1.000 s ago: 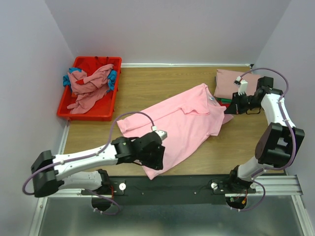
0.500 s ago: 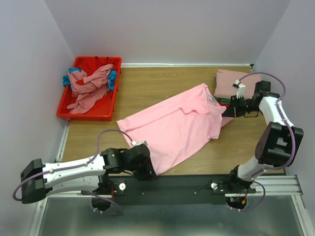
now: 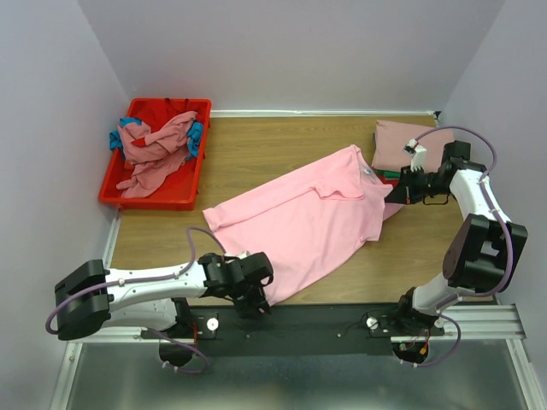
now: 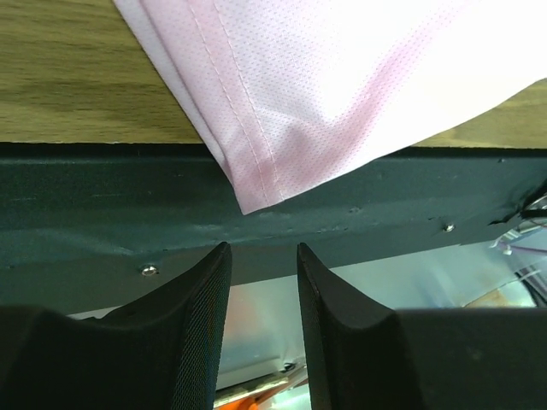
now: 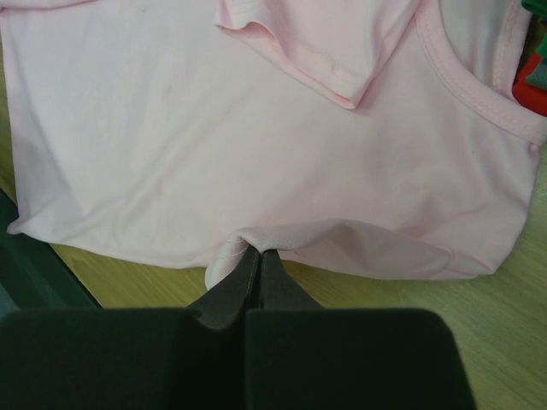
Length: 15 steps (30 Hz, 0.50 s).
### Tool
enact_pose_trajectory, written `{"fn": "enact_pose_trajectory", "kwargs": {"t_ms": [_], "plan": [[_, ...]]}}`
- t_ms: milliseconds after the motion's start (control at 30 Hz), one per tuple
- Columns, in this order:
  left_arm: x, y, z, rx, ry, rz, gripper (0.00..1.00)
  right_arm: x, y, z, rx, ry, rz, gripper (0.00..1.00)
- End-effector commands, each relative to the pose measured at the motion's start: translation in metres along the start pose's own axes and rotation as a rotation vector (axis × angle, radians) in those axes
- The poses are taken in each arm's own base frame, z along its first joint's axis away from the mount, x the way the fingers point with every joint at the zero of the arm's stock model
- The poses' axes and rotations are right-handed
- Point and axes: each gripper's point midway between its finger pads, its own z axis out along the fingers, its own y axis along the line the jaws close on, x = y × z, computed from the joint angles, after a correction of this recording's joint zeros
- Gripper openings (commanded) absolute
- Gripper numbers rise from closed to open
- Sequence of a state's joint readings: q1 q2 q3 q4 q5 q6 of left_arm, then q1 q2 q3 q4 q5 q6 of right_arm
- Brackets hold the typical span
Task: Fold and stack the t-shirts
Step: Fold the tshirt
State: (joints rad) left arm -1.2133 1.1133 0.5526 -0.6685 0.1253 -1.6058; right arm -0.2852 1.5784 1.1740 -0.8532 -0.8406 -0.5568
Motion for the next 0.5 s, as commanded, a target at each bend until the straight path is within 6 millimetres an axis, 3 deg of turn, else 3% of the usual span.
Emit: {"fn": "enact_pose_trajectory", "kwargs": {"t_ms": [0,467], "plan": [[-0.009,0.007,0.003,-0.010,-0.051,-0.074,0.45,-0.006,0.007,0.000,-0.021,-0.034,-0.022,0.00],[-0.042,0.006,0.007,-0.013,-0.141,-0.124,0.44,-0.004,0.008,0.000,-0.024,-0.032,-0.019,0.01]]}}
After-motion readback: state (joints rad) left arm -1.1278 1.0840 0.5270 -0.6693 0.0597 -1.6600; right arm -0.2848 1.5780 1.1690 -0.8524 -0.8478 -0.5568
